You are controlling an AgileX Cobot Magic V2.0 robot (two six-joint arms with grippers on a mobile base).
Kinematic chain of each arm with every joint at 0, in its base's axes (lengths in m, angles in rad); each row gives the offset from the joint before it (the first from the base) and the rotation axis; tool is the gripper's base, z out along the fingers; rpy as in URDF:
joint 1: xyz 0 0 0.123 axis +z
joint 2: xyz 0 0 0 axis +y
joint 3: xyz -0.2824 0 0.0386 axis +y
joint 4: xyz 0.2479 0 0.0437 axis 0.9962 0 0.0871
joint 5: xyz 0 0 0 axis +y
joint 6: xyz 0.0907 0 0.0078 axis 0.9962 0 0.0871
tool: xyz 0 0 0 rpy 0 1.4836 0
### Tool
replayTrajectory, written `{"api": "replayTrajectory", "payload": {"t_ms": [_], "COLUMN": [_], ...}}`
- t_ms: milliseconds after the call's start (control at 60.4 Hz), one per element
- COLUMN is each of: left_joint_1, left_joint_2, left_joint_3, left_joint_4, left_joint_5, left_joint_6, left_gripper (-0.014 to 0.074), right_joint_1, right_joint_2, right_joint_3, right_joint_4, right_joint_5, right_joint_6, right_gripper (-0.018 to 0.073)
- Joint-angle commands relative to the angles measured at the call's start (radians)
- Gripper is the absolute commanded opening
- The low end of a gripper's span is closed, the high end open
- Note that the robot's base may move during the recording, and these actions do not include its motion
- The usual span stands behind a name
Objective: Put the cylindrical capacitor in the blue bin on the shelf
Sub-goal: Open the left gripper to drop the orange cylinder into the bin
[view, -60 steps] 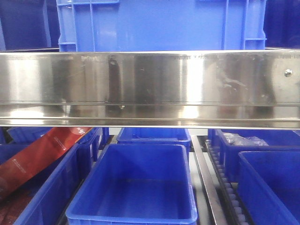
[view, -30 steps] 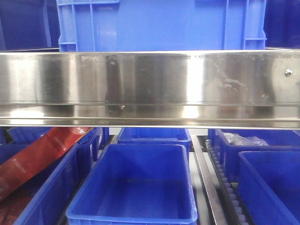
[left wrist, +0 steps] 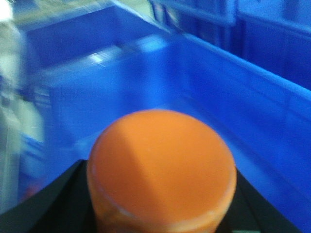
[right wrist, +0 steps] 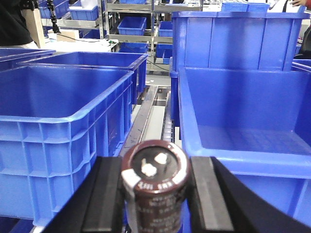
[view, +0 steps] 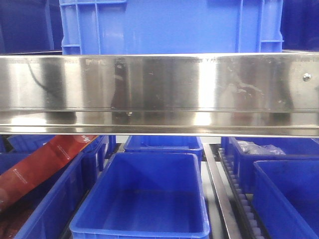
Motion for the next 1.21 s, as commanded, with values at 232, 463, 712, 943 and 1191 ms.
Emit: {"api": "replayTrajectory", "payload": {"t_ms": [232,463,712,943,1191], "left_joint_1": [-0.004,-0.004,-0.004,0.000,0.051], "left_joint_2": [0.147,0.165,0.110,-0.027,-0.244], "left_joint_3": [-0.025,-0.025,-0.025,-0.023,0.122], "left_joint_4": [-0.023,-0.025,-0.047,-0.052,-0.040], "left_joint_5": [-0.094,-0.094,-0.050,0.081,0.118], "left_joint_6": [0.000,0.000,0.000,0.000,0.000], "left_gripper": [-0.0049,0.0485,0.0494,0.0204,-0.0111], "right_joint_1": [0.001,0.001,0.001,0.001,0.001], "right_joint_2": [-0.003,-0.003,-0.003,-0.003,-0.003], "right_joint_3": [-0.003,-0.003,-0.003,-0.003,-0.003], "right_joint_4": [0.015,0.017,0.017,0.017,0.017], "right_joint_5": [-0.035,-0.038,-0.033,-0.018,0.017], "right_joint_6": [0.001,0.001,0.001,0.001,0.001], "right_gripper": [-0.0162,-0.0162,-0.0162,-0.0162,-0.0162]}}
